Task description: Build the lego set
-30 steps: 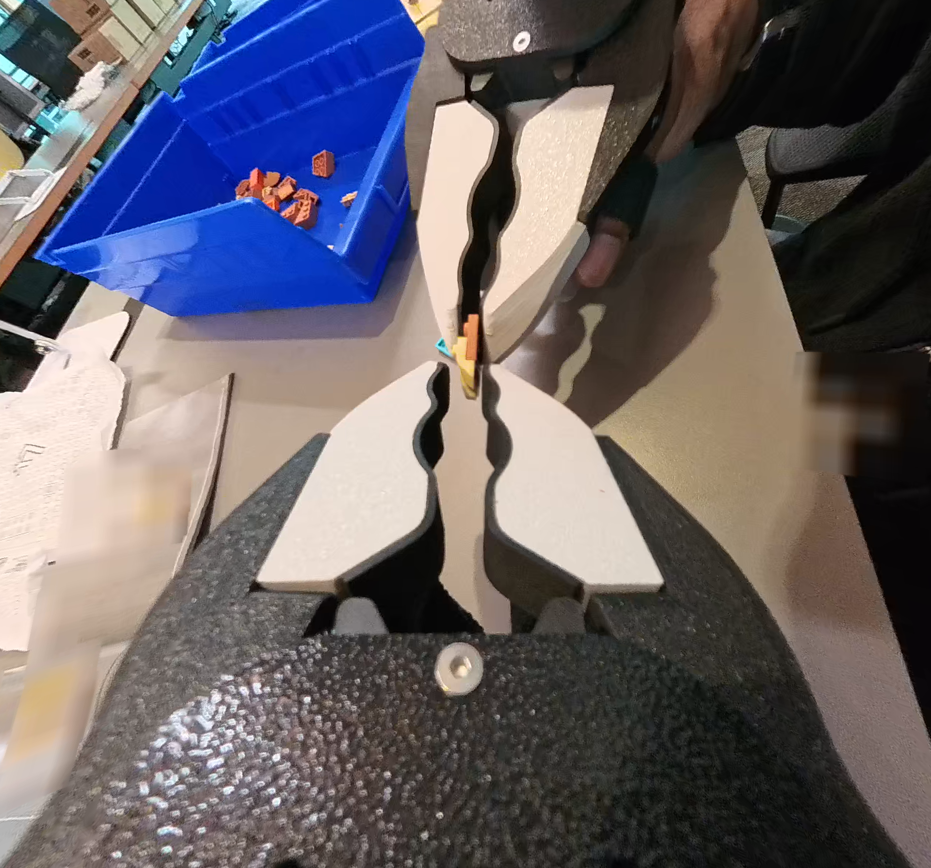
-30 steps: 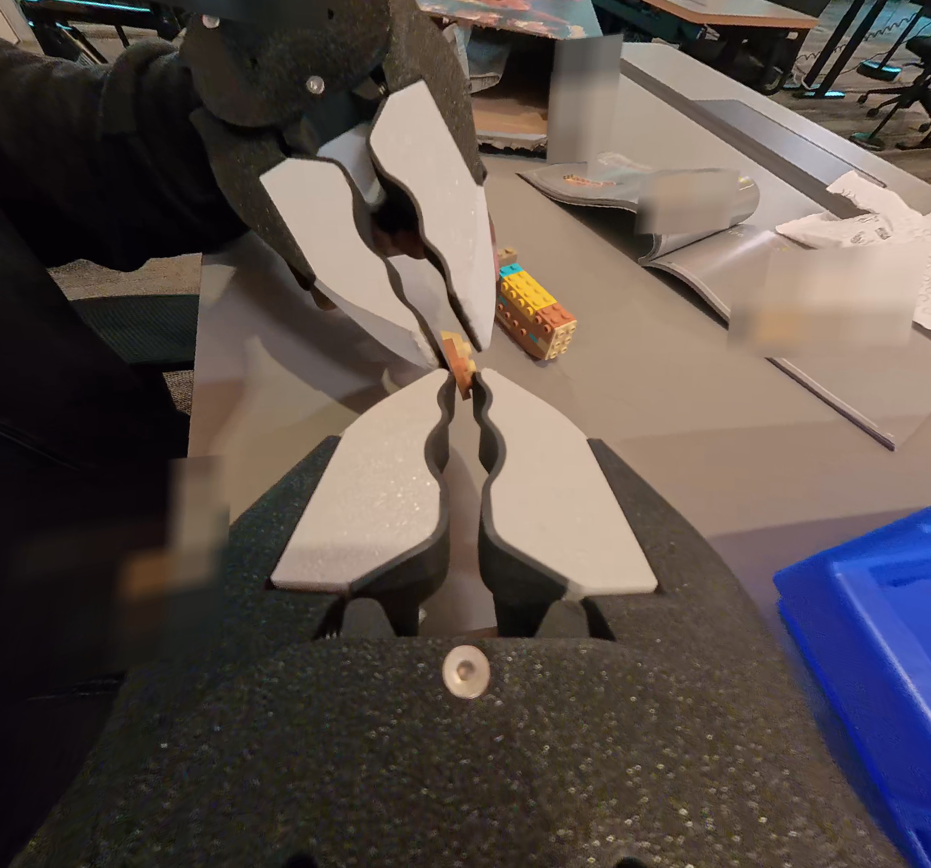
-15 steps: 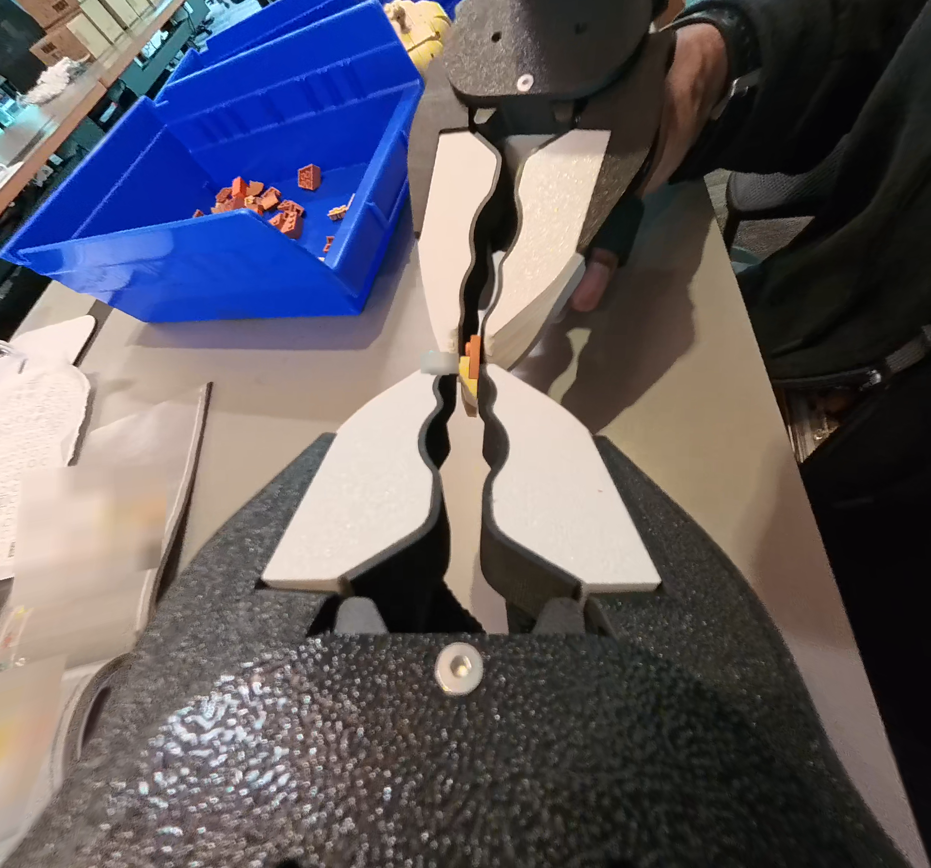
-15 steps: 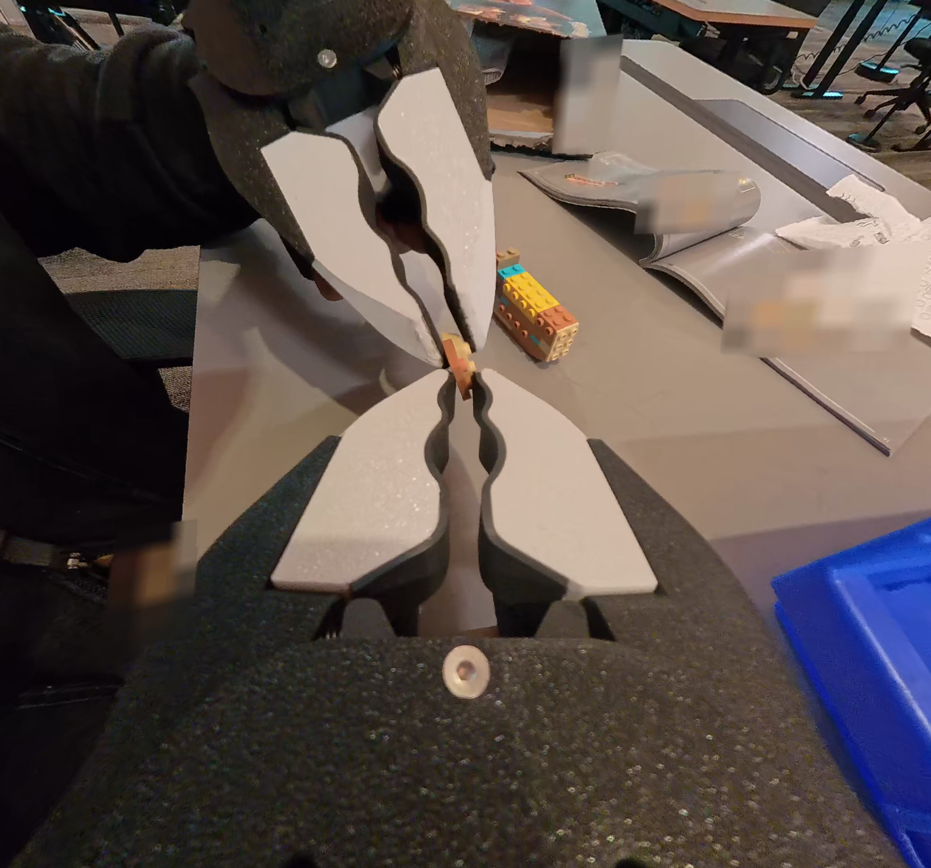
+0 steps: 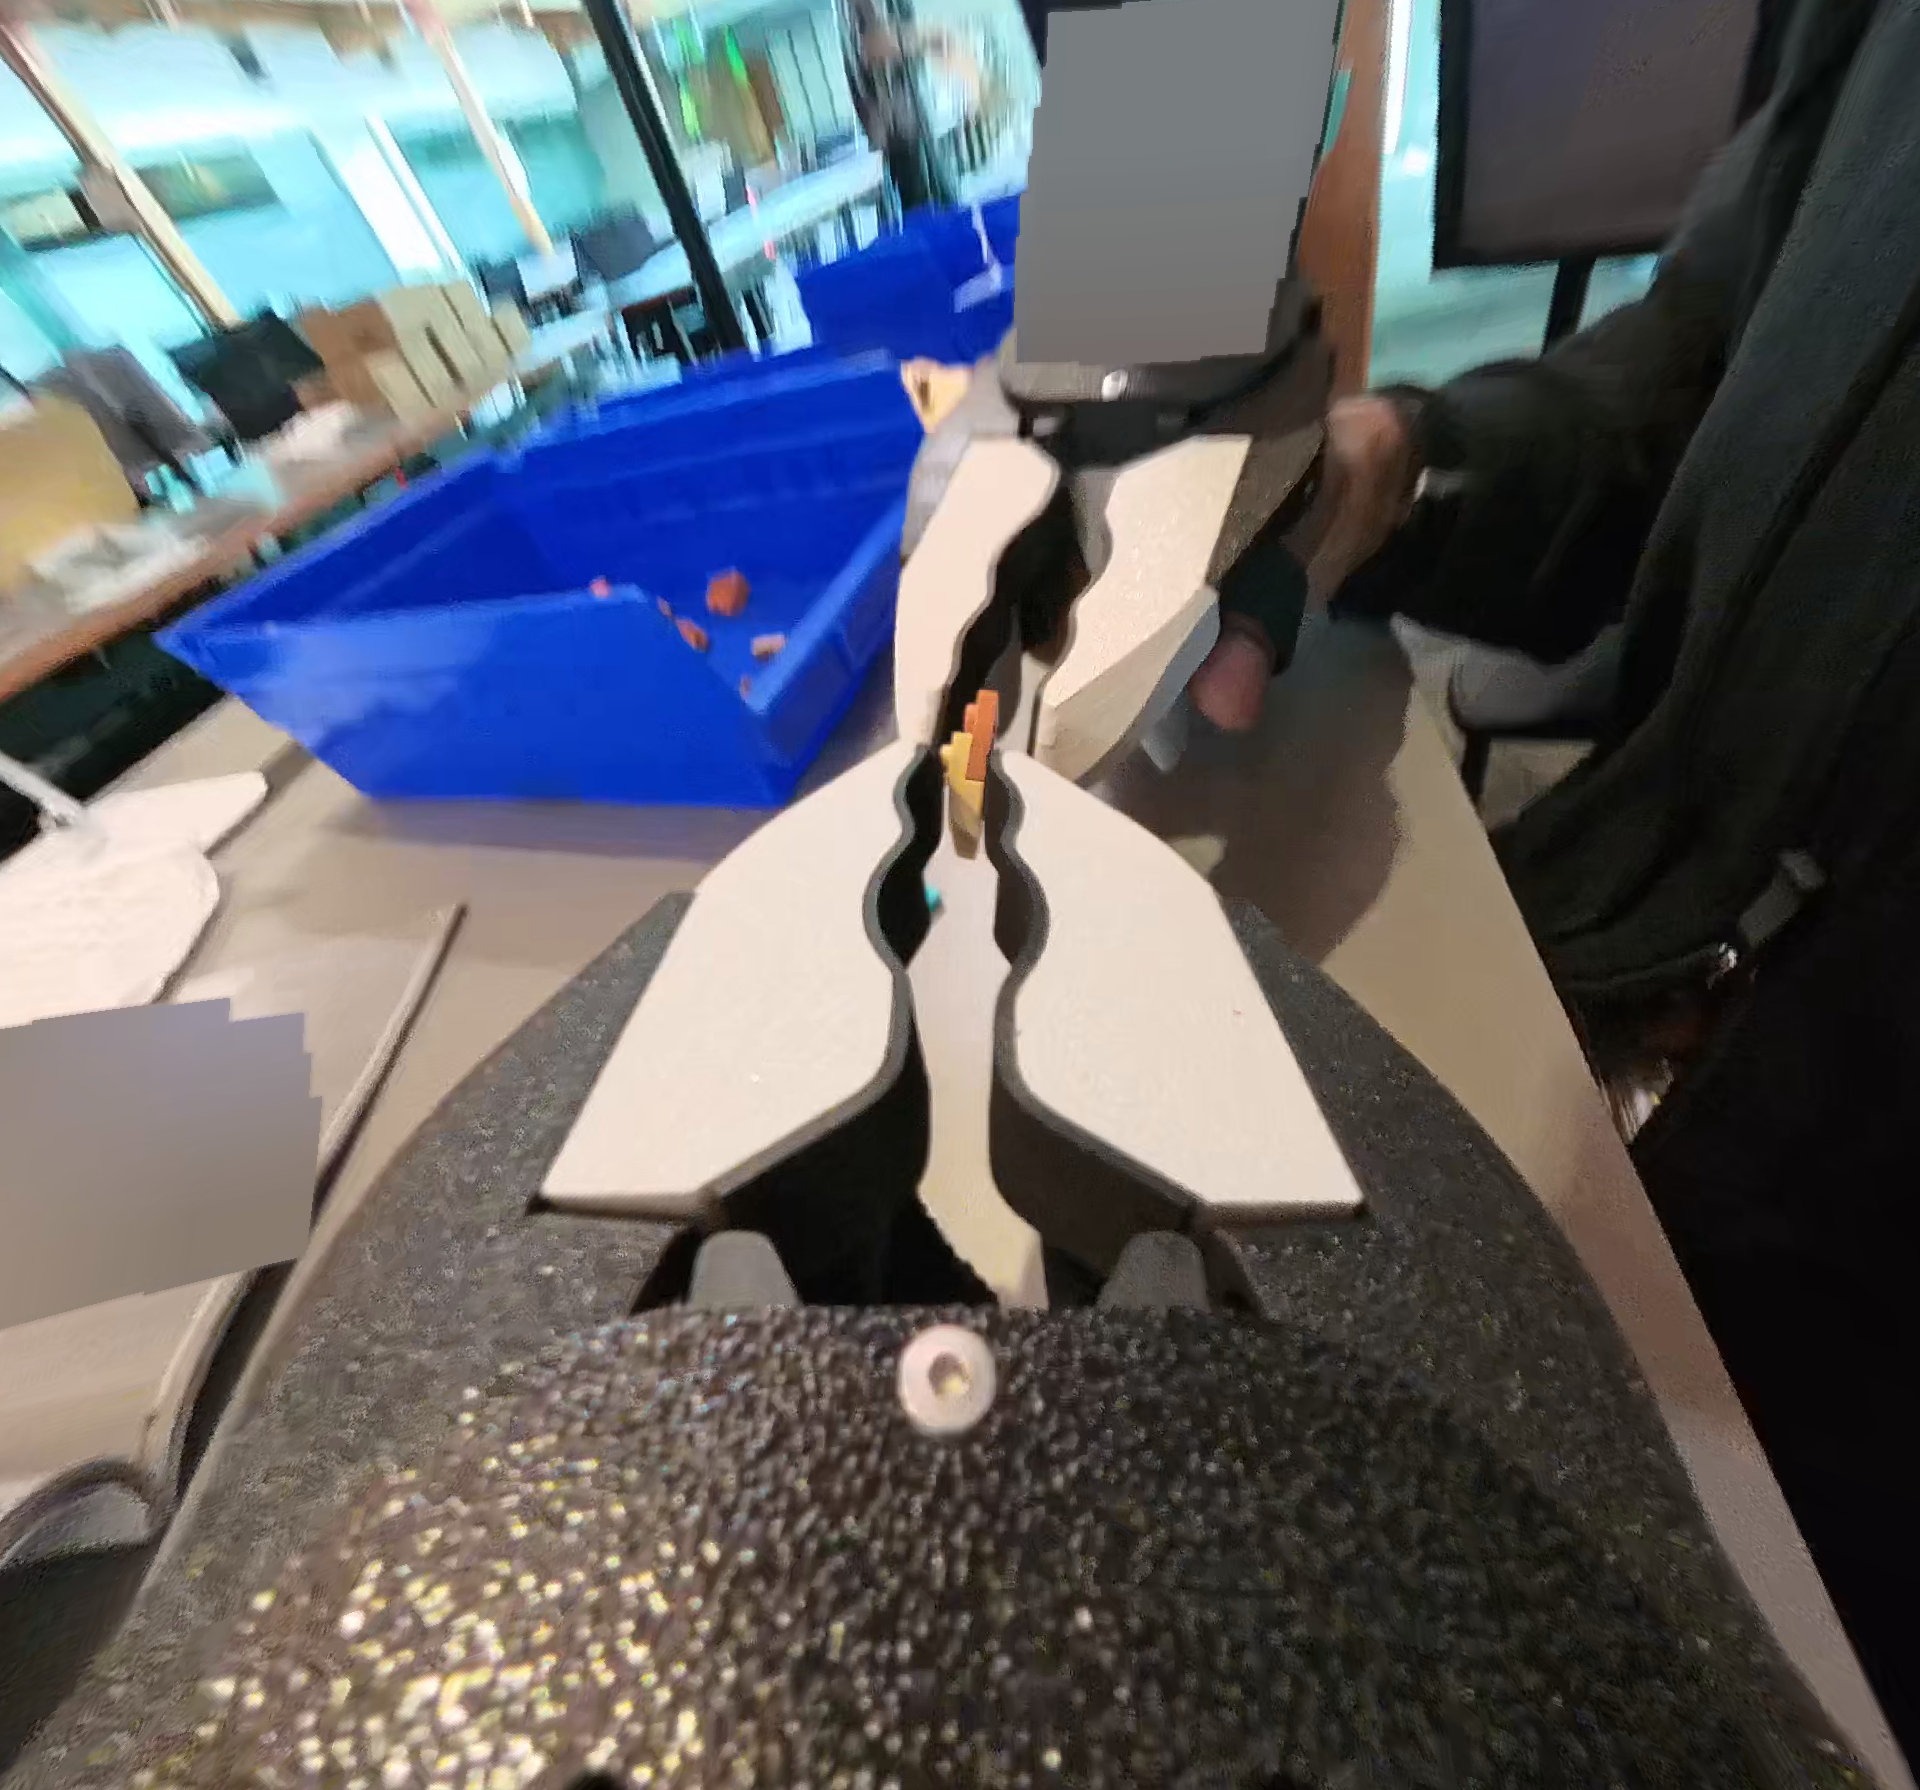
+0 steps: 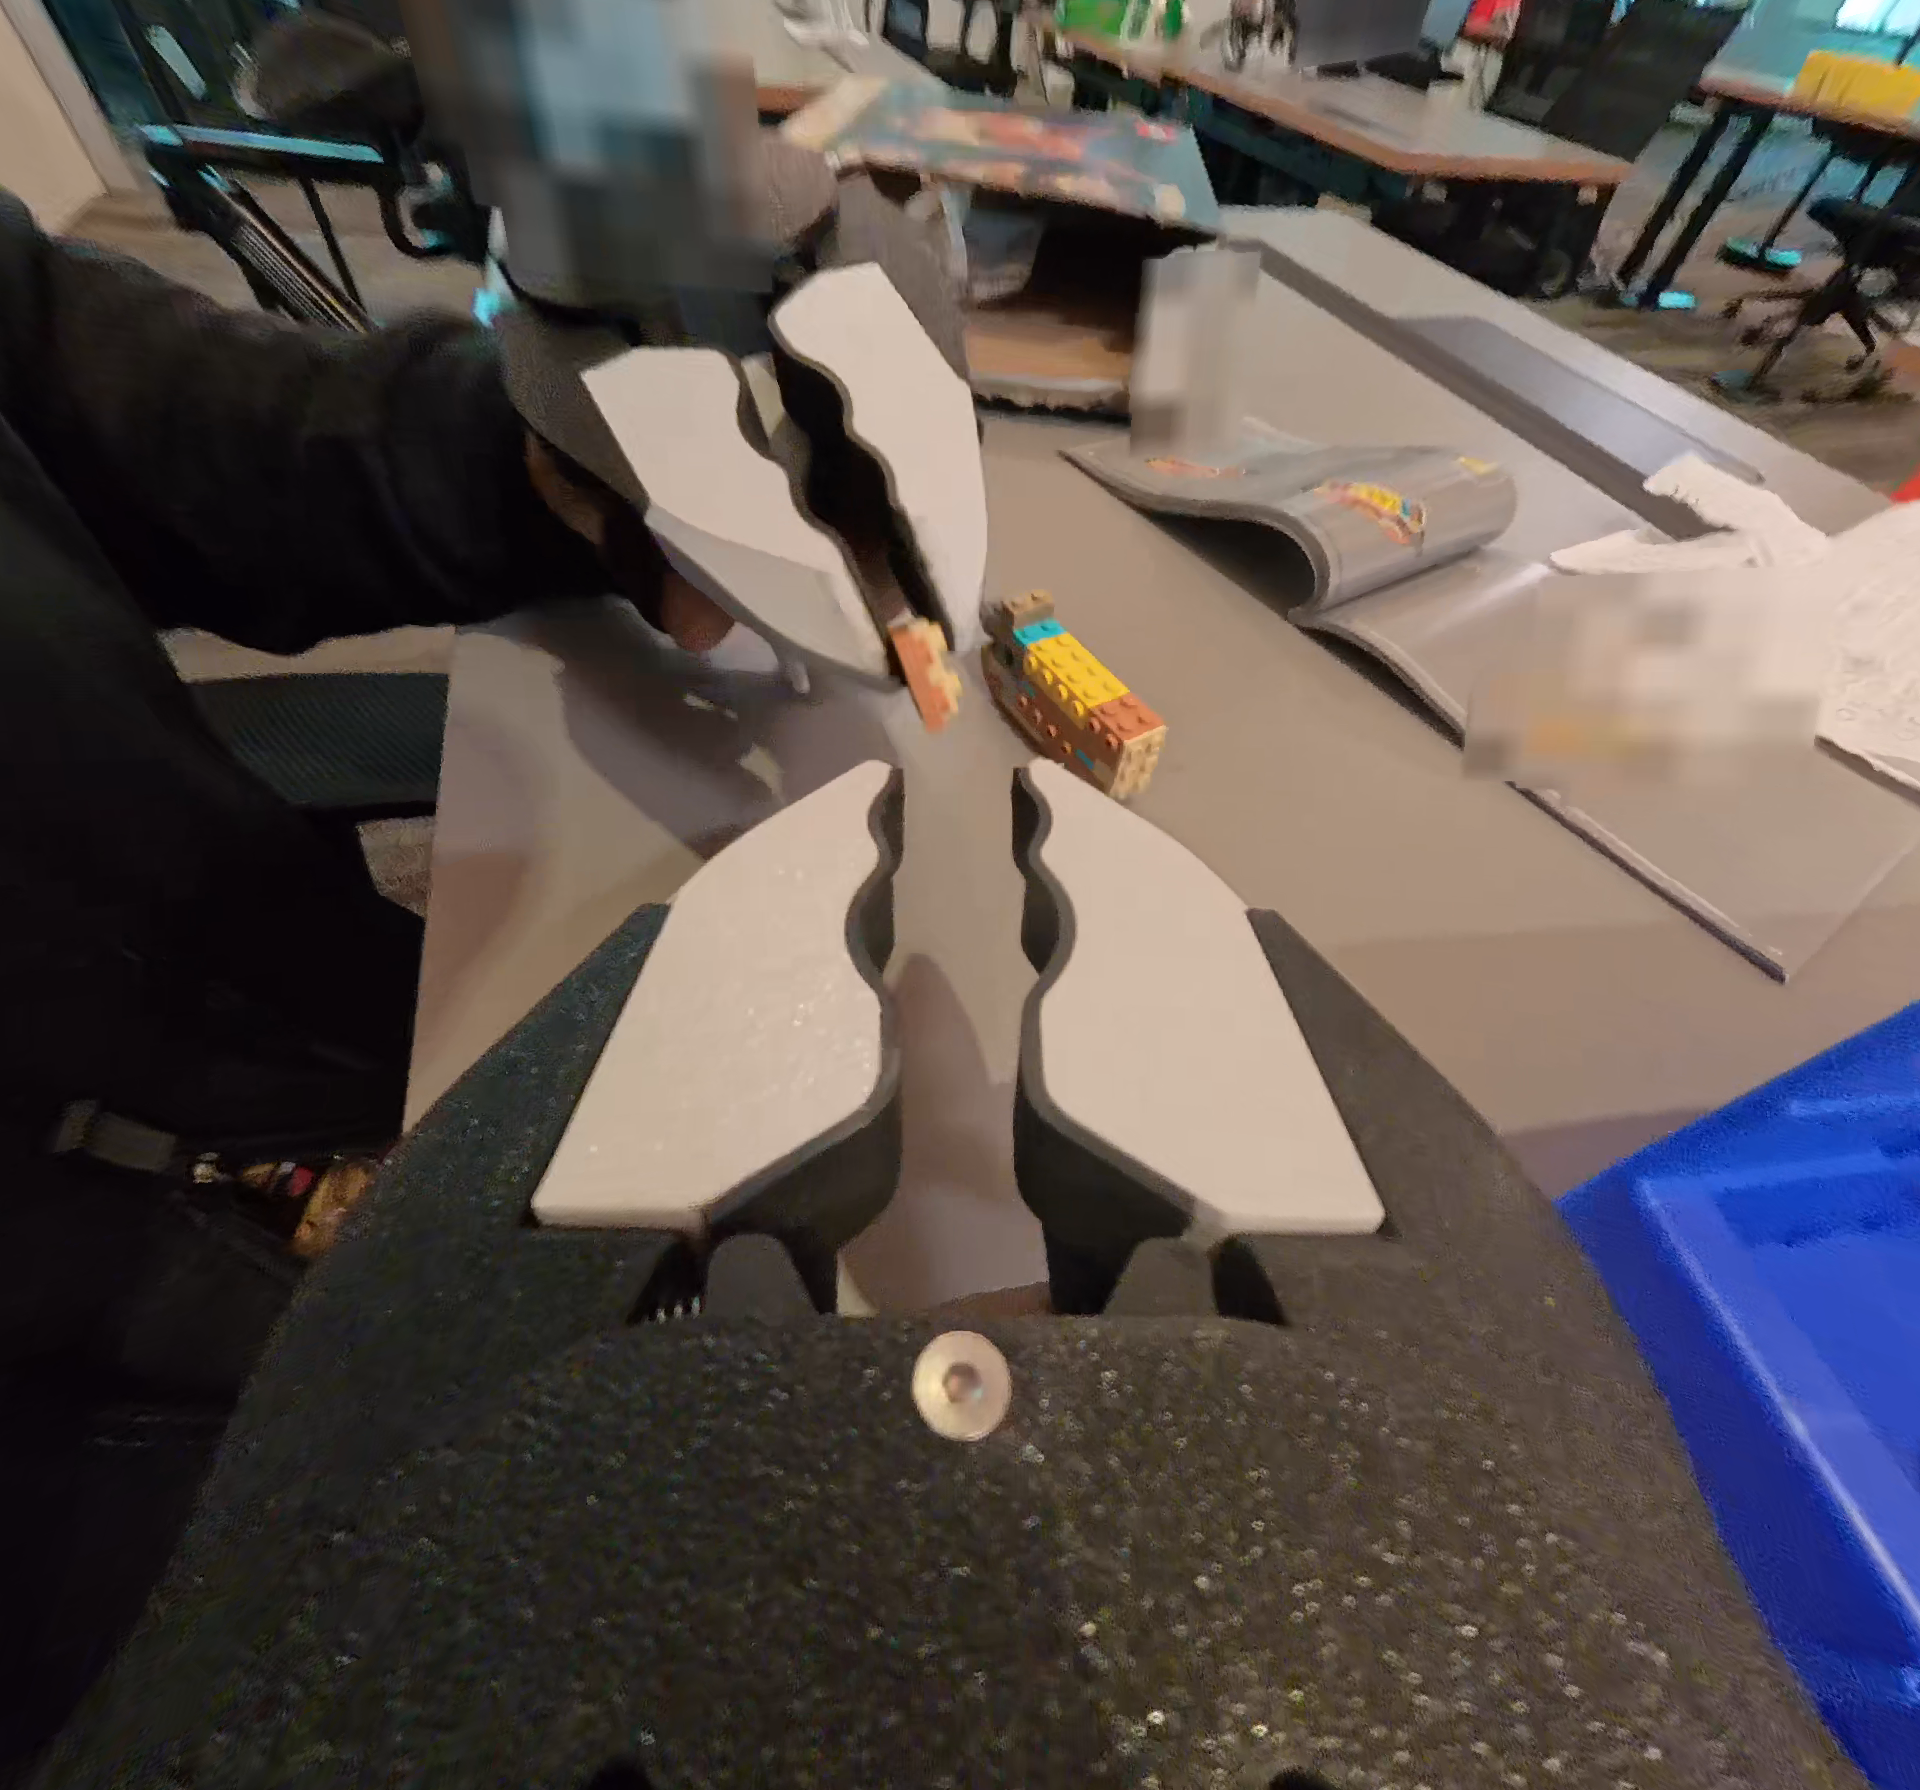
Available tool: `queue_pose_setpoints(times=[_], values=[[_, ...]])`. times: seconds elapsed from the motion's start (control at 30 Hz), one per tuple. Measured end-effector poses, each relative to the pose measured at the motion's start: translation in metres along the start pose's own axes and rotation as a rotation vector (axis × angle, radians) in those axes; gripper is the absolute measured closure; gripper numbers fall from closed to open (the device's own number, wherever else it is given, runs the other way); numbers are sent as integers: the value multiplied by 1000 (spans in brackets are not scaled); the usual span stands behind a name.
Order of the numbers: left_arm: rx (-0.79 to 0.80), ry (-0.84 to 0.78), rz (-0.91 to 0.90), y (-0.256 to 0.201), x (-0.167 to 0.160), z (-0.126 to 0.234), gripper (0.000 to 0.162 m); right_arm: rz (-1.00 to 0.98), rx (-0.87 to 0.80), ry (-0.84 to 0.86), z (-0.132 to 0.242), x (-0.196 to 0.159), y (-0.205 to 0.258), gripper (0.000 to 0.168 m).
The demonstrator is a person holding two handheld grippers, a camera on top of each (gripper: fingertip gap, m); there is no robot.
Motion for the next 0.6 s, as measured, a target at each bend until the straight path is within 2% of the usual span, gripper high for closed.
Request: queue_pose_setpoints(times=[0.07,0.13,0.3,0.47,0.6], values=[[-3,-147,-10,1,7,8,154,-6,40,-84,5,8,3,149],[-31,-213,39,4,10,13,154,-1,78,-160,8,17,6,149],[-79,-263,10,-1,13,14,154,78,89,-207,4,29,12,150],[-98,-273,-19,-8,13,13,154,114,107,-253,4,33,18,159],[-103,-320,-22,-9,17,15,154,133,101,-238,3,32,20,158]])
Point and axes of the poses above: each gripper's, where its closed fingertips meet, z back along the fingers, x out of its top, y = z × x across the jaws, the point moved 5 cm from there along z, back along the fingers, and after that the axes turned 2 degrees about y, right-handed, at the moved point
